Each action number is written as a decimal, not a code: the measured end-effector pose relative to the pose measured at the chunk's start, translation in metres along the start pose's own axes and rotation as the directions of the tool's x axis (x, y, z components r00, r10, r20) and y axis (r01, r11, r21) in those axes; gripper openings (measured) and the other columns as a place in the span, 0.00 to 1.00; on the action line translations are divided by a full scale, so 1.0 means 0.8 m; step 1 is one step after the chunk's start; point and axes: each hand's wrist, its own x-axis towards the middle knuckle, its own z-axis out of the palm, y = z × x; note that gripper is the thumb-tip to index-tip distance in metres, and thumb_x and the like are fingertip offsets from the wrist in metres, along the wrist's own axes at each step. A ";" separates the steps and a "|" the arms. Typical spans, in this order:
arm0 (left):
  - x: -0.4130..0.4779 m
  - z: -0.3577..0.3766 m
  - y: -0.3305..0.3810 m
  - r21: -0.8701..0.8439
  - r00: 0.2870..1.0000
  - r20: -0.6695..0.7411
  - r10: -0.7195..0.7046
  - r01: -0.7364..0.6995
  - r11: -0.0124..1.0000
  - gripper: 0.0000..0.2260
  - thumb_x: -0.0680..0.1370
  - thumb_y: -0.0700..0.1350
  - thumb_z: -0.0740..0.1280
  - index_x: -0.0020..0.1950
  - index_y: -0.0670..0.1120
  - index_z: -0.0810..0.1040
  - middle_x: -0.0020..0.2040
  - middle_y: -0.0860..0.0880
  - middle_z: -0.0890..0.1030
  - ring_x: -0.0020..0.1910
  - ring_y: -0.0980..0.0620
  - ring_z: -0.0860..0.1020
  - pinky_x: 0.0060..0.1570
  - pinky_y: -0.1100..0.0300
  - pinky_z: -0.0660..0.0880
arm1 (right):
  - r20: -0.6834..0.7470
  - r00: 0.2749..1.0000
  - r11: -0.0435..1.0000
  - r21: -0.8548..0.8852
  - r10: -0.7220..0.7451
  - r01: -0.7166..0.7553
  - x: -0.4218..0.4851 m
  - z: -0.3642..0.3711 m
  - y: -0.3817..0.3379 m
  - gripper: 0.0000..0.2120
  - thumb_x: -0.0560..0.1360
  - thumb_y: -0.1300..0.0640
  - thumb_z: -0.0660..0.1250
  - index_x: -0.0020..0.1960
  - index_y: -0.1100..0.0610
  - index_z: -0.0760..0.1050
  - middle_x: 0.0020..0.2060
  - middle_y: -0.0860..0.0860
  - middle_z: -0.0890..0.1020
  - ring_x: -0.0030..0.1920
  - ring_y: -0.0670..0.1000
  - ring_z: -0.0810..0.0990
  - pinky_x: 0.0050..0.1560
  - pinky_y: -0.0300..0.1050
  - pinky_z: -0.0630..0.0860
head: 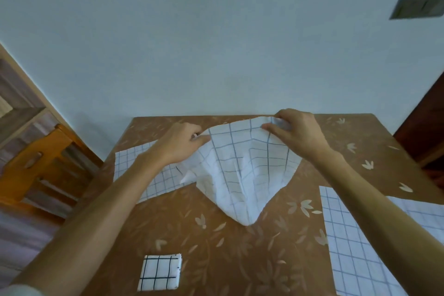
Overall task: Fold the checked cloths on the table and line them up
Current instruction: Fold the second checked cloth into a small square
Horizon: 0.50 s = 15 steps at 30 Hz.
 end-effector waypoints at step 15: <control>-0.031 0.023 0.070 -0.743 0.827 0.515 -0.225 0.561 0.365 0.14 0.84 0.47 0.60 0.62 0.38 0.76 0.44 0.36 0.86 0.42 0.42 0.86 0.37 0.57 0.83 | 0.208 0.978 0.955 0.283 0.033 -0.092 -0.048 0.027 -0.115 0.18 0.77 0.42 0.66 0.38 0.55 0.78 0.27 0.46 0.75 0.29 0.43 0.71 0.32 0.35 0.66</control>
